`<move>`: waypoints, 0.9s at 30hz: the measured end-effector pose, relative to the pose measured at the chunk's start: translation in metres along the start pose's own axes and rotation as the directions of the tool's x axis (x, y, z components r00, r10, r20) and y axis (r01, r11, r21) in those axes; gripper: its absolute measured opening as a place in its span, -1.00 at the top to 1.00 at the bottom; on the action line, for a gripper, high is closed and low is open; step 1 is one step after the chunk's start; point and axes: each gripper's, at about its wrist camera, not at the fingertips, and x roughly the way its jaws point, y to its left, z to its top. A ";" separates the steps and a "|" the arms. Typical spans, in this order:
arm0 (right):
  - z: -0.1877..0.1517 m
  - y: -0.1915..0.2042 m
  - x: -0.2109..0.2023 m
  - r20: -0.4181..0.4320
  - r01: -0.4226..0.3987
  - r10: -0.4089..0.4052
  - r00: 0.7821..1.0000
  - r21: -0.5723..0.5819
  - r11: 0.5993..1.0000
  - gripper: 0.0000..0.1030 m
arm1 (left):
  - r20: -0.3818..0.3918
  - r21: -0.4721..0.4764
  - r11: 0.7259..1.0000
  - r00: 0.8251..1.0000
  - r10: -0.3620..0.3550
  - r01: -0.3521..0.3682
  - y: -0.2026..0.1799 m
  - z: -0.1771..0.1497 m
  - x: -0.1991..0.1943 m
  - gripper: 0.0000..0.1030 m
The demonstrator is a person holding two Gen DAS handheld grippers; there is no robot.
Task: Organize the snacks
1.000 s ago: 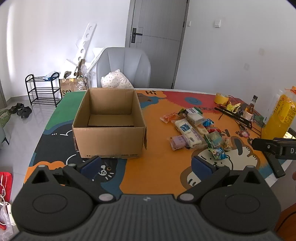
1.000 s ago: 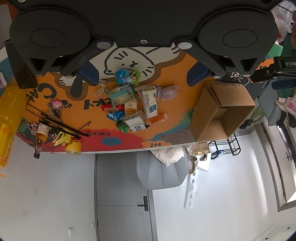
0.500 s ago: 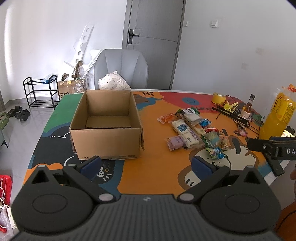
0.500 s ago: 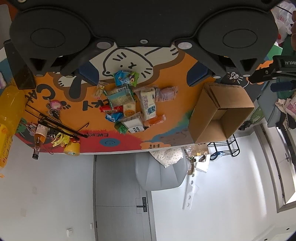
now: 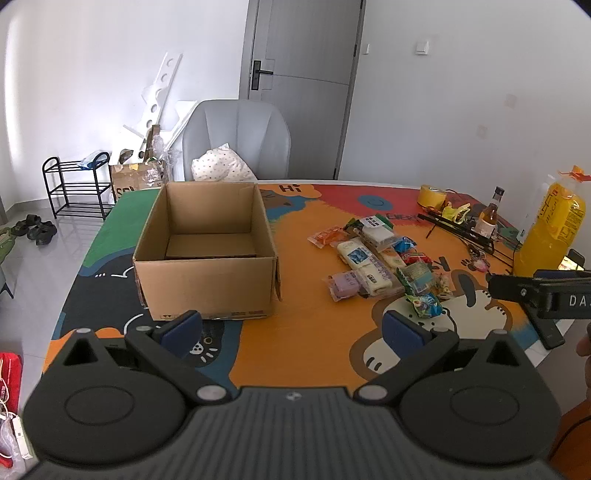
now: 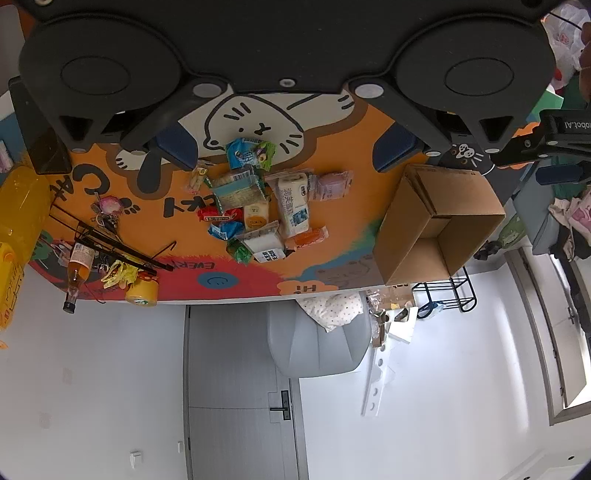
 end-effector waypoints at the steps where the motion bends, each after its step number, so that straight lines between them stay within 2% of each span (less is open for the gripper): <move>1: 0.000 0.000 0.000 0.001 0.001 -0.001 1.000 0.000 1.000 -1.00 | -0.001 0.000 1.000 1.000 0.000 0.000 0.000 0.000 0.000 -1.00; 27: -0.003 -0.001 0.004 0.001 0.008 -0.008 1.000 -0.010 1.000 -1.00 | 0.009 -0.011 1.000 1.000 -0.026 0.026 0.003 -0.002 0.000 -1.00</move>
